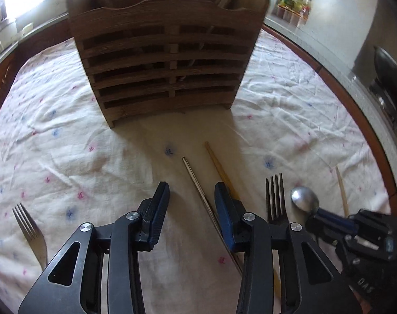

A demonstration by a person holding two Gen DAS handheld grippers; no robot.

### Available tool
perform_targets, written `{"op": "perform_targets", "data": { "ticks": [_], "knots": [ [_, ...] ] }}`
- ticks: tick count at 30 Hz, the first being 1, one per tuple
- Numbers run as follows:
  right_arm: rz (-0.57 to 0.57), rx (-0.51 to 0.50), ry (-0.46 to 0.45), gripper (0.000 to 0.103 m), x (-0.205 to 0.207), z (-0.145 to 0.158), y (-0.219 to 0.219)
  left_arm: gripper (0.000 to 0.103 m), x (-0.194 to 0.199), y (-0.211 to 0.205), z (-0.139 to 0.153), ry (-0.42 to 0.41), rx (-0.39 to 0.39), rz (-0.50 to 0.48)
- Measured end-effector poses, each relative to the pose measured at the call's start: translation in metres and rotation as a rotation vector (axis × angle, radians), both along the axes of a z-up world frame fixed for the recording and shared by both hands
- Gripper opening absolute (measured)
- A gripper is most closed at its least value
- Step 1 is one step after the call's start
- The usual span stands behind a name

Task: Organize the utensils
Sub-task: 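Grasp a metal chopstick with the left tool while the right tool grasps the metal spoon, then carry the chopstick and spoon up and lower them into the wooden holder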

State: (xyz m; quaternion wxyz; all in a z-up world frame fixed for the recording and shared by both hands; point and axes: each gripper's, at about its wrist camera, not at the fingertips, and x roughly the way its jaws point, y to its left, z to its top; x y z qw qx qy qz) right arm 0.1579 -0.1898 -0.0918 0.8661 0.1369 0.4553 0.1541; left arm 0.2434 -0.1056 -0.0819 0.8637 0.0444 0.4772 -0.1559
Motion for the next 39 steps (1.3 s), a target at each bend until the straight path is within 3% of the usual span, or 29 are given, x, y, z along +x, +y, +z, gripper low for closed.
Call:
{"op": "perform_targets", "data": {
  "ticks": [4,10,14,19,21,26,32,39],
  "knots": [
    [0.000,0.005,0.006,0.009,0.001,-0.001,-0.006,0.024,-0.015,0.005,0.001,0.004,0.044,-0.095],
    [0.006,0.035,0.020,0.013,0.008,-0.001,-0.006,0.025,-0.008,0.020,0.003,0.054,-0.002,-0.015],
    [0.012,0.037,0.021,0.013,0.012,-0.002,-0.003,0.024,-0.005,0.009,0.001,0.013,0.049,-0.028],
    [0.011,0.035,0.018,0.006,0.011,-0.002,-0.005,0.008,-0.006,0.002,0.002,-0.019,0.068,-0.042],
    [0.008,0.046,0.012,0.004,0.009,0.000,-0.006,0.004,-0.009,0.004,0.004,-0.016,0.052,-0.041],
    [0.004,0.064,-0.044,0.002,0.000,0.020,-0.010,0.004,-0.026,0.019,0.022,-0.044,-0.028,-0.038],
    [-0.007,0.092,-0.126,0.002,-0.007,0.055,-0.017,0.004,-0.051,0.046,0.067,-0.130,-0.140,-0.019],
    [-0.008,0.089,-0.231,0.002,-0.012,0.095,-0.016,0.003,-0.073,0.064,0.116,-0.249,-0.211,-0.006]
  ]
}}
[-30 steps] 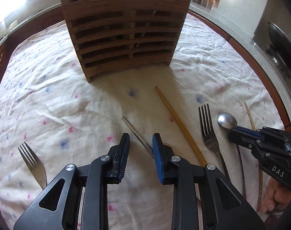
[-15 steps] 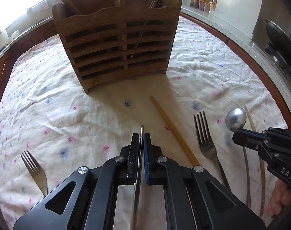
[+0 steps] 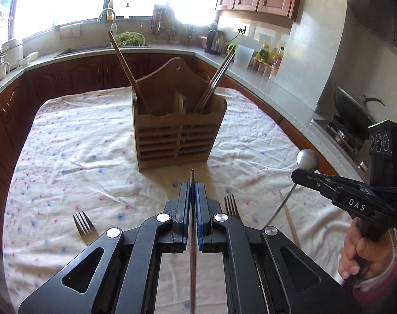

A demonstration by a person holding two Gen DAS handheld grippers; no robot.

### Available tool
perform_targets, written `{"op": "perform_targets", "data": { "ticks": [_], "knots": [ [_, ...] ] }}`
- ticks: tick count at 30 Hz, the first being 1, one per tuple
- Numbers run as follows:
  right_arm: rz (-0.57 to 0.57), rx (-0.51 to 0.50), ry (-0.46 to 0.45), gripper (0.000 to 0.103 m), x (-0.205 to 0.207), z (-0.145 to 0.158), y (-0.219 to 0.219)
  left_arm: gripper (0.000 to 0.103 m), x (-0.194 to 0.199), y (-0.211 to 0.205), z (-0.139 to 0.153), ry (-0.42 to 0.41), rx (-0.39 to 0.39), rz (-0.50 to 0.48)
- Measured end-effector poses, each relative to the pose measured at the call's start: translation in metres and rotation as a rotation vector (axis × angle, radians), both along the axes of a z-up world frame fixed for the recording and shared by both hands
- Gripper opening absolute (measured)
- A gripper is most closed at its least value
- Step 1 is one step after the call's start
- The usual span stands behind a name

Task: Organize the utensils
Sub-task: 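Carry the chopstick and spoon up and lower them into the wooden holder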

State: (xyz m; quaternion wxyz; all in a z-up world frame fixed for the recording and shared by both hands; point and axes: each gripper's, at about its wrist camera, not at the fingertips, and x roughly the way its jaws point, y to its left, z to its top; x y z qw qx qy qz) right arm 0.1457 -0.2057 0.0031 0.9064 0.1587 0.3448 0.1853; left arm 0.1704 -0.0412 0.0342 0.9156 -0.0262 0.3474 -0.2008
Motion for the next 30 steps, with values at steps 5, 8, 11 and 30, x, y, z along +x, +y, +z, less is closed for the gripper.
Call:
{"op": "perform_targets", "data": {
  "ticks": [5,8,11,30],
  "knots": [
    [-0.014,-0.011,-0.067,0.002,-0.001,0.024,-0.003,0.003,-0.011,0.016,0.023,-0.066,-0.065,0.019],
    [-0.026,-0.016,-0.099,0.002,0.001,0.035,-0.004,0.003,-0.014,0.025,0.034,-0.110,-0.094,0.040],
    [-0.029,-0.022,-0.125,0.002,0.003,0.044,-0.004,0.003,-0.012,0.032,0.043,-0.136,-0.110,0.063],
    [-0.048,-0.045,-0.220,0.002,0.033,0.077,-0.001,0.003,0.010,0.049,0.094,-0.277,-0.151,0.113]
  ]
}}
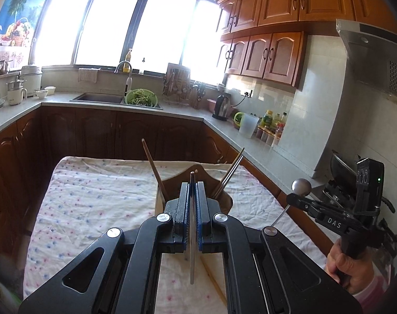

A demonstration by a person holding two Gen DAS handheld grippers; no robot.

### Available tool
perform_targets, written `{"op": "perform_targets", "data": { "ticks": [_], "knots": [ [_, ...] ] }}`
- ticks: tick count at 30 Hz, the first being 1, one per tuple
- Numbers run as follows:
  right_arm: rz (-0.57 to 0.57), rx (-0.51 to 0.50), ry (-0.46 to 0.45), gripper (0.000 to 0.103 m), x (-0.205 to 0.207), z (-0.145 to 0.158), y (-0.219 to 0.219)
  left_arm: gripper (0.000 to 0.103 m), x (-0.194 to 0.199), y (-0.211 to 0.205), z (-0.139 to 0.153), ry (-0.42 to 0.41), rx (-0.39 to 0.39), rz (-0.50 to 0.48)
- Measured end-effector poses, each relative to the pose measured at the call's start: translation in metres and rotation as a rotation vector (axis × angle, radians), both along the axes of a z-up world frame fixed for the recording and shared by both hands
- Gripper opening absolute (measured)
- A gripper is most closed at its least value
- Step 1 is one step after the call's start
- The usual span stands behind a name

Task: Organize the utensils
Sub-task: 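Carry the chopstick and spoon up and lower them into the wooden holder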

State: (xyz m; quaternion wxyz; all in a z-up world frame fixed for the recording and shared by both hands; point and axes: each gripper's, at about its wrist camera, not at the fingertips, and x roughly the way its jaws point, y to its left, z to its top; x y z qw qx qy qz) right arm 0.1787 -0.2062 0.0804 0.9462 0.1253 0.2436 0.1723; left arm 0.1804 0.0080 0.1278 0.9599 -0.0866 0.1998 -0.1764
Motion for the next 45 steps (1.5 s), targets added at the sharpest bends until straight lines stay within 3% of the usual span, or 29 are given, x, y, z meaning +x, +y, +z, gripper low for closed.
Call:
{"op": "perform_targets", "data": {
  "ticks": [9,15,23,36,45],
  "knots": [
    [-0.046,-0.008,-0.079,0.002,0.038,0.033,-0.003,0.003,0.033,0.003,0.051,-0.130,0.002,0.038],
    [-0.071,-0.027,-0.102,0.002,0.070,0.040,0.000,0.003,0.065,0.003,0.060,-0.168,-0.010,0.064],
    [-0.076,-0.094,-0.087,0.002,0.095,0.021,0.018,0.003,0.102,0.008,0.020,-0.121,-0.033,0.117],
    [-0.029,-0.099,0.044,0.002,0.115,-0.041,0.038,0.004,0.114,0.009,-0.051,-0.004,-0.032,0.140],
    [-0.014,-0.081,0.090,0.002,0.119,-0.056,0.042,0.004,0.119,0.005,-0.057,0.018,-0.032,0.127]
  ]
}}
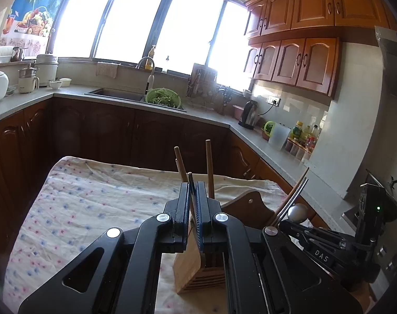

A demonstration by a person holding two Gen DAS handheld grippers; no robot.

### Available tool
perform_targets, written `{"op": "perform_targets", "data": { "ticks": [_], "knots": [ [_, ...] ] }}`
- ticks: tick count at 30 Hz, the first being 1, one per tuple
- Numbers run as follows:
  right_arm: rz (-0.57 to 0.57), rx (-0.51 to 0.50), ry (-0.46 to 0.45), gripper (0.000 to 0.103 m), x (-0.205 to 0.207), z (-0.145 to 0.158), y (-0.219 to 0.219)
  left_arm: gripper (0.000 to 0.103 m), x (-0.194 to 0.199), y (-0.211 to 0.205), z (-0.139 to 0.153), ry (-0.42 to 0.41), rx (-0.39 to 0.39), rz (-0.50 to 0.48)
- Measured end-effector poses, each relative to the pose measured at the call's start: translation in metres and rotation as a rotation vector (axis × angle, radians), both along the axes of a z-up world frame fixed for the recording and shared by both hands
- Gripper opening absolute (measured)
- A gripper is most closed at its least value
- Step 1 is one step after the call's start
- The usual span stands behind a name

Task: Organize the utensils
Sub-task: 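Carry the chopstick and spoon up and lower them into the wooden holder, then open both tools to release the chopstick and spoon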

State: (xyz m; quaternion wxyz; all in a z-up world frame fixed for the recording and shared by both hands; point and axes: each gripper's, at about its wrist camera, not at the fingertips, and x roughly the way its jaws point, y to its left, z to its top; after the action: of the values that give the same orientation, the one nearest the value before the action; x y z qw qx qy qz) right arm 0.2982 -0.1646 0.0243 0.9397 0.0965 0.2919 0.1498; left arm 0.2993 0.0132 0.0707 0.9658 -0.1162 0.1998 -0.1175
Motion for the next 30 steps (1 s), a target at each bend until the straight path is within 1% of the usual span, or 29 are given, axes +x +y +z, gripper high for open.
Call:
{"op": "perform_targets", "data": {
  "ticks": [9,11,13,14,15,16,17,18,20,22,23,24,26,28,30],
  "knots": [
    [0.005,0.014,0.011,0.003,0.003,0.001,-0.001,0.004,0.001,-0.001,0.002,0.013,0.000,0.001],
    [0.008,0.026,0.014,0.007,0.003,0.001,-0.003,0.004,0.002,0.000,0.003,0.019,-0.004,-0.003],
    [0.006,0.037,0.010,0.008,0.002,0.002,-0.005,0.006,0.001,0.000,0.004,0.019,0.002,0.000],
    [0.004,0.041,0.010,0.008,0.002,0.002,-0.006,0.011,0.000,0.000,0.005,0.019,0.006,0.006],
    [0.003,0.044,0.011,0.009,0.001,0.002,-0.007,0.021,-0.001,0.000,0.006,0.019,0.005,0.008],
    [0.000,0.045,0.012,0.011,0.000,0.002,-0.007,0.026,-0.003,0.001,0.006,0.015,0.000,0.008],
    [0.001,0.050,0.012,0.019,-0.001,0.002,-0.008,0.036,-0.005,0.001,0.007,0.011,-0.001,0.013],
    [-0.001,0.055,0.013,0.023,-0.001,0.002,-0.009,0.041,-0.007,0.002,0.007,0.009,0.000,0.019],
    [-0.007,0.063,0.012,0.033,-0.004,0.002,-0.011,0.043,-0.010,0.003,0.007,0.013,-0.003,0.019],
    [-0.016,0.072,0.008,0.038,-0.007,0.003,-0.014,0.044,-0.012,0.004,0.006,0.022,-0.008,0.018],
    [-0.020,0.078,0.007,0.043,-0.008,0.004,-0.016,0.051,-0.014,0.005,0.006,0.027,-0.008,0.022],
    [-0.025,0.084,0.005,0.046,-0.010,0.004,-0.019,0.064,-0.016,0.006,0.005,0.032,-0.011,0.029],
    [-0.029,0.096,-0.003,0.061,-0.015,0.006,-0.022,0.075,-0.021,0.010,0.004,0.036,-0.021,0.042],
    [-0.036,0.103,-0.006,0.071,-0.020,0.007,-0.025,0.080,-0.027,0.012,0.003,0.046,-0.022,0.056],
    [-0.038,0.112,-0.012,0.077,-0.026,0.007,-0.029,0.086,-0.033,0.013,0.002,0.061,-0.024,0.065]
  ]
}}
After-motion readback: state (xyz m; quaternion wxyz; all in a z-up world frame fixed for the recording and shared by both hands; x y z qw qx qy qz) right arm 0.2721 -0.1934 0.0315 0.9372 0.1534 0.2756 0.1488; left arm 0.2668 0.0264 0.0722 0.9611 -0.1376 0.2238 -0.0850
